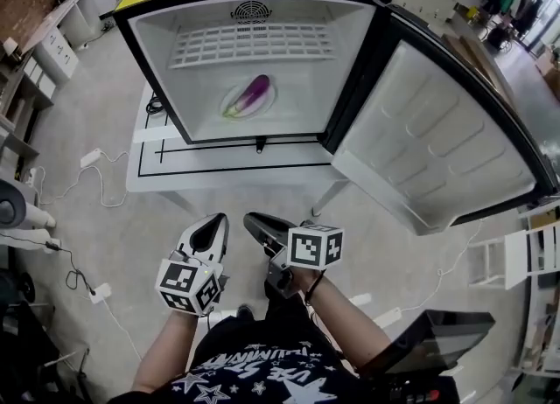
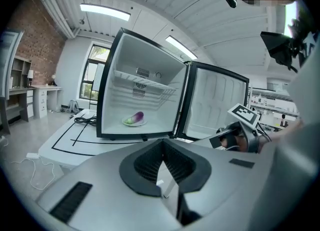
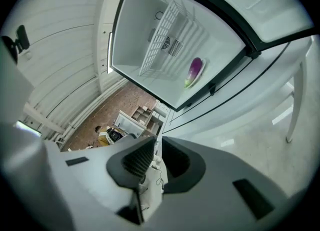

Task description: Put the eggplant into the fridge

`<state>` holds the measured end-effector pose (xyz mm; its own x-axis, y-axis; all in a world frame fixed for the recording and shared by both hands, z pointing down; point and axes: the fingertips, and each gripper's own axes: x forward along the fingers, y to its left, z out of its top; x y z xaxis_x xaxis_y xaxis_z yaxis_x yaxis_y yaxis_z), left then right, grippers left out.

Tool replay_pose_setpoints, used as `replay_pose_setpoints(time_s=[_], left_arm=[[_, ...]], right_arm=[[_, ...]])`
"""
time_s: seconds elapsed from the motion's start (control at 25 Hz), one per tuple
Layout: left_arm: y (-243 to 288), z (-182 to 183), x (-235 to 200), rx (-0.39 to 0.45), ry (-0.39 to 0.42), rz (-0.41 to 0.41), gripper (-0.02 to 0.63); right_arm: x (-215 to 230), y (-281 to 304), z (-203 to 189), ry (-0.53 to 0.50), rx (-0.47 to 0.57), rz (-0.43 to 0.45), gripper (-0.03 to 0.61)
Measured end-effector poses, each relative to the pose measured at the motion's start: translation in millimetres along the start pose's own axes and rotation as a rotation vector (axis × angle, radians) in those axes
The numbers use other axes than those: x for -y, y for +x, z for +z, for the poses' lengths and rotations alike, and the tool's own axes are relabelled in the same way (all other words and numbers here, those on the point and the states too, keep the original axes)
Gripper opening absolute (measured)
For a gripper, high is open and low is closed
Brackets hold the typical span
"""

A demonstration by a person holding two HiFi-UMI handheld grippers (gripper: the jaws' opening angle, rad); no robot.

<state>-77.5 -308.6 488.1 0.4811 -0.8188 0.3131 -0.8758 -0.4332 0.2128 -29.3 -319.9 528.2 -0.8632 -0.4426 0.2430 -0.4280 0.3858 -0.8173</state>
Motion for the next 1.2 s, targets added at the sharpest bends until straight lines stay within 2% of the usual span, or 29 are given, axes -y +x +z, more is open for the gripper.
replay_pose_setpoints(time_s=[0.24,0.36,0.68,0.8,1.2], left_arm=[[-59.0,-8.2,7.2,0.019,0.014,-0.032,0.009],[-76.3,-11.0,12.9,0.032,0.021,-0.060,0.009],[-114.9,-29.3,21.6,0.045,0.002,-0.111,0.009],[-129.4,-34.8,23.6,0.052,-0.005,-0.123,0.009],[-181.4,-50.7,16.1,0.046,-0.030,-0.121,0.009]], right_arm=[[-39.3,-13.1,-42.8,-0.036,0.030,-0.030,0.055],[-50.2,-20.5,-58.4,-0.061,0.046,-0.059,0.034],[-69.7,-36.8,-102.8,-0.062,0.064,-0.119,0.034],[-76.8,-44.3,-114.0,-0.061,0.083,-0.145,0.008],[-116.4,-56.0,-152.2,-0.109,0.084,-0.166,0.008]])
